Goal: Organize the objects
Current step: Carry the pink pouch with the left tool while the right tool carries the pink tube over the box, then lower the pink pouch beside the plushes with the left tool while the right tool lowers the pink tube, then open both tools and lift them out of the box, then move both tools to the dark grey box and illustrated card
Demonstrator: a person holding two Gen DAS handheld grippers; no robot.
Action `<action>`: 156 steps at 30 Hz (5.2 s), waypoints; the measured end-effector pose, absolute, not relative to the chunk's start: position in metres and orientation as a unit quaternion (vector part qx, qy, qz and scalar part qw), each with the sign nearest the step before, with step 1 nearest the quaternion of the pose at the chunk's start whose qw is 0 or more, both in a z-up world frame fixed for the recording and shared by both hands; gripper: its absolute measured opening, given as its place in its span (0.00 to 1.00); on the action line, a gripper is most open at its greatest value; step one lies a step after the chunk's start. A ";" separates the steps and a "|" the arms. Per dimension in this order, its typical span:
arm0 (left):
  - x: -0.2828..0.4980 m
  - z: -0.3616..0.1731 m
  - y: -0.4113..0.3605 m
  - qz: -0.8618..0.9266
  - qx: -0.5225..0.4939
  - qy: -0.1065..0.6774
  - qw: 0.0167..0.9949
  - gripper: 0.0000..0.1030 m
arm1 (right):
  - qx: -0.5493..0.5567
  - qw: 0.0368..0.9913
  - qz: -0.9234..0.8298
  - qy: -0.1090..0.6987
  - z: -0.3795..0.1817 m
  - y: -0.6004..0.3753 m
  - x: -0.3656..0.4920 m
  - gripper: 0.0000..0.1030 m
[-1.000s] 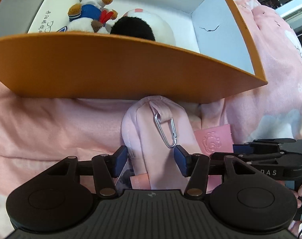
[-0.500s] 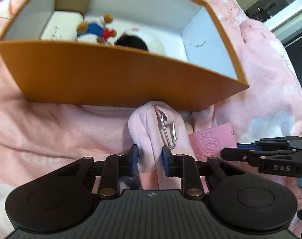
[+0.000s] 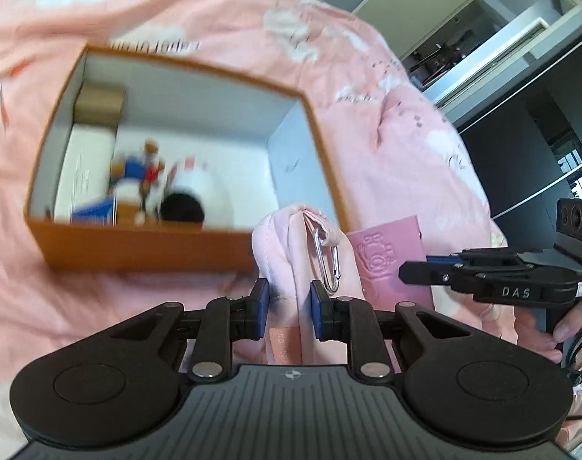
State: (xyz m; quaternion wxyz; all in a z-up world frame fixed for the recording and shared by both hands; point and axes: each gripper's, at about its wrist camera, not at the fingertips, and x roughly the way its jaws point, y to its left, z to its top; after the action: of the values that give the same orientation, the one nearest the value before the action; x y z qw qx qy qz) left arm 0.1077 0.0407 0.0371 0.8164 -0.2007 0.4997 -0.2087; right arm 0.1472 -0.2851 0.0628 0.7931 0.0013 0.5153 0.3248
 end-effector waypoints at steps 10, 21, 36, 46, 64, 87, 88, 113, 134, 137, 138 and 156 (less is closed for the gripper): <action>0.180 0.055 0.042 -0.207 -0.190 0.459 0.843 0.24 | -0.004 0.849 0.296 0.437 0.105 -0.269 0.186 0.18; 0.236 -0.029 0.019 -0.181 -0.209 0.519 0.809 0.24 | 0.009 0.848 0.254 0.464 0.072 -0.254 0.247 0.18; 0.236 -0.019 0.066 -0.153 -0.191 0.500 0.831 0.24 | -0.062 0.782 0.230 0.576 0.001 -0.172 0.265 0.18; 0.240 -0.037 0.077 -0.171 -0.225 0.513 0.810 0.24 | -0.043 0.735 0.210 0.643 -0.035 -0.155 0.281 0.18; 0.241 -0.031 0.067 -0.182 -0.241 0.500 0.812 0.24 | -0.212 0.776 0.216 0.554 0.003 -0.138 0.263 0.22; 0.242 -0.068 -0.018 -0.170 -0.161 0.576 0.783 0.25 | -0.202 0.818 0.241 0.483 0.015 -0.172 0.255 0.22; 0.242 -0.069 -0.020 -0.169 -0.154 0.578 0.783 0.25 | -0.200 0.816 0.243 0.485 0.015 -0.172 0.255 0.22; 0.220 -0.040 -0.011 -0.172 -0.087 0.552 0.811 0.48 | -0.196 0.809 0.242 0.498 0.011 -0.173 0.244 0.25; 0.094 0.031 0.059 -0.170 -0.140 0.503 0.836 0.54 | -0.080 0.805 0.350 0.472 0.049 -0.193 0.133 0.32; 0.080 0.008 0.070 -0.154 -0.153 0.535 0.817 0.54 | -0.051 0.784 0.354 0.506 0.021 -0.196 0.115 0.32; 0.075 0.001 0.073 -0.149 -0.155 0.544 0.811 0.55 | -0.037 0.778 0.353 0.519 0.010 -0.199 0.111 0.32; 0.038 -0.076 0.067 -0.137 -0.108 0.607 0.775 0.73 | 0.007 0.755 0.342 0.559 -0.074 -0.188 0.069 0.45</action>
State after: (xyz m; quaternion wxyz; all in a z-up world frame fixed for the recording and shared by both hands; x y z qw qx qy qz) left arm 0.0378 0.0671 -0.0764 0.7751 -0.1083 0.6072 -0.1371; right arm 0.0690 -0.1875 -0.0739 0.7552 0.0071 0.5592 0.3419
